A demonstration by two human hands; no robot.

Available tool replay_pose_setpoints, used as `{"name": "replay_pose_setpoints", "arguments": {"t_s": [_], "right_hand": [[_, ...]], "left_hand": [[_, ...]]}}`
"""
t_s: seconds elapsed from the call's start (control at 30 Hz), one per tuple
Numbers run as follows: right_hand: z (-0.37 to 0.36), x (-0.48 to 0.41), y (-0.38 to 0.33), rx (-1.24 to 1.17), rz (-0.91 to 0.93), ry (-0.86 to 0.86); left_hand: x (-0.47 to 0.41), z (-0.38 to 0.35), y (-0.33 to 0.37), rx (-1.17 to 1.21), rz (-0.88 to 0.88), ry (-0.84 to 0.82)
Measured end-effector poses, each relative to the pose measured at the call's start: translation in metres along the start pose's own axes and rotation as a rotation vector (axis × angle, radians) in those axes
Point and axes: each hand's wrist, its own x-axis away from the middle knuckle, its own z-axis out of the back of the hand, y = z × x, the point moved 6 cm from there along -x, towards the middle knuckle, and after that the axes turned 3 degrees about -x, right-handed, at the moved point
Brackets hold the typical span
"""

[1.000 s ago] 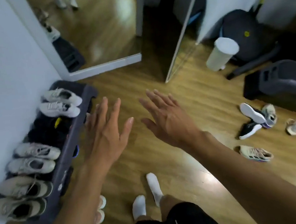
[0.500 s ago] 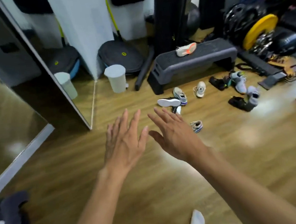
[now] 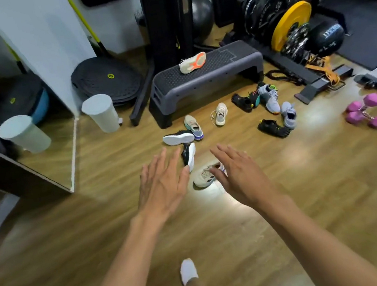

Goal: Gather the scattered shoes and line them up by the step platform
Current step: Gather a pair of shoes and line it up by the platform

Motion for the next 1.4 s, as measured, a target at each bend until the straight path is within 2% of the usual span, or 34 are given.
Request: {"name": "replay_pose_setpoints", "arguments": {"t_s": [0.33,0.57,0.7,1.0,1.13,1.2,1.27,1.4], "right_hand": [[0.003,-0.145,0.131,0.019,-0.079,-0.082],[0.002,-0.242,0.209,0.012,-0.101,-0.17],[-0.027,-0.309,0.258,0.003,-0.057,-0.253],[-0.183,-0.409,0.36,0.018,0.115,-0.605],[-0.273,-0.433,0.404,0.012,0.131,-0.714],[-0.321,-0.444,0.422,0.001,0.135,-0.747],[-0.37,-0.456,0.436,-0.005,0.149,-0.779],[-0.472,-0.474,0.456,-0.02,0.171,-0.862]], "left_hand": [[-0.204,-0.07,0.062,0.082,-0.008,-0.084],[-0.327,-0.106,0.092,0.13,0.057,-0.143],[-0.396,-0.152,0.078,0.194,0.173,-0.125],[-0.449,-0.35,0.02,0.548,0.82,-0.219],[-0.448,-0.464,0.009,0.865,1.249,-0.198],[-0.448,-0.527,0.001,0.964,1.425,-0.252],[-0.453,-0.583,-0.006,1.063,1.522,-0.279],[-0.471,-0.667,-0.02,1.242,1.704,-0.167]]}}
